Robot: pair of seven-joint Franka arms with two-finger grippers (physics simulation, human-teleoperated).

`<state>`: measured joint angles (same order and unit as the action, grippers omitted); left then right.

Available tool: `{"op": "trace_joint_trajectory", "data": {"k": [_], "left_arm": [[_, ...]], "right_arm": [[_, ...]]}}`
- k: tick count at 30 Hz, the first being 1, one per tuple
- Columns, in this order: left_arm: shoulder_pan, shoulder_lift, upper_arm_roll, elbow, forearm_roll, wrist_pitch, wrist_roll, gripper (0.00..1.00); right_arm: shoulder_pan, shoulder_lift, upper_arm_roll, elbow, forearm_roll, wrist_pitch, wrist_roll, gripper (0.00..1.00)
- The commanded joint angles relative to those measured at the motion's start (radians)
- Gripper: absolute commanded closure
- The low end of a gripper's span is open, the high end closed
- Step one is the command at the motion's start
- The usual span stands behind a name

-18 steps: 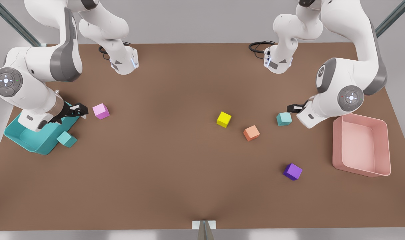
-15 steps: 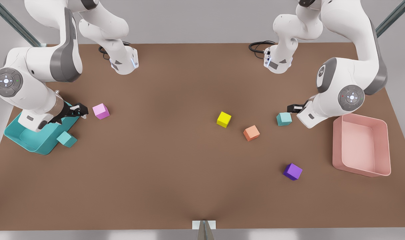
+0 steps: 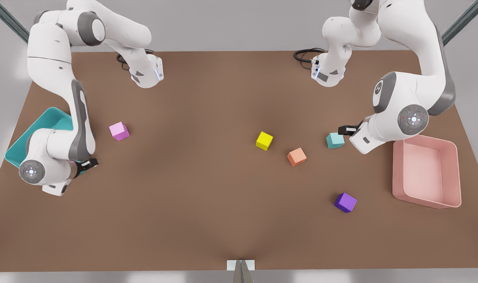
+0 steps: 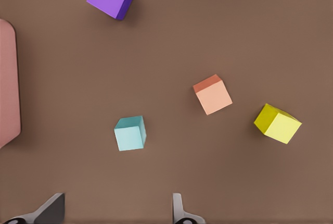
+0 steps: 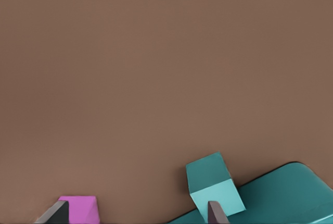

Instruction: Stack the two blue cubes on top of each other

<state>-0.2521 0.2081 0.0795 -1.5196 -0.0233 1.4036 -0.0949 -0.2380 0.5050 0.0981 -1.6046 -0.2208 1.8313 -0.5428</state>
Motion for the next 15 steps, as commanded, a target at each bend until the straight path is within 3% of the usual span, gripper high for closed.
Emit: {"op": "trace_joint_trajectory", "data": {"k": [1,6,15], "left_arm": [[-0.003,-0.001,-0.001,-0.001,0.0,0.0,0.004,0.0],[0.002,0.005,-0.001,-0.001,-0.001,-0.003,0.004,0.0],[-0.007,0.001,-0.013,0.028,0.0,-0.005,0.001,0.0]], "right_arm": [[-0.032,0.003,0.002,-0.04,0.058,0.296,-0.749,0.0],[-0.107,-0.005,0.002,-0.135,0.08,0.267,-0.986,0.0],[-0.152,-0.028,-0.005,-0.242,0.086,0.276,-0.993,0.0]]}}
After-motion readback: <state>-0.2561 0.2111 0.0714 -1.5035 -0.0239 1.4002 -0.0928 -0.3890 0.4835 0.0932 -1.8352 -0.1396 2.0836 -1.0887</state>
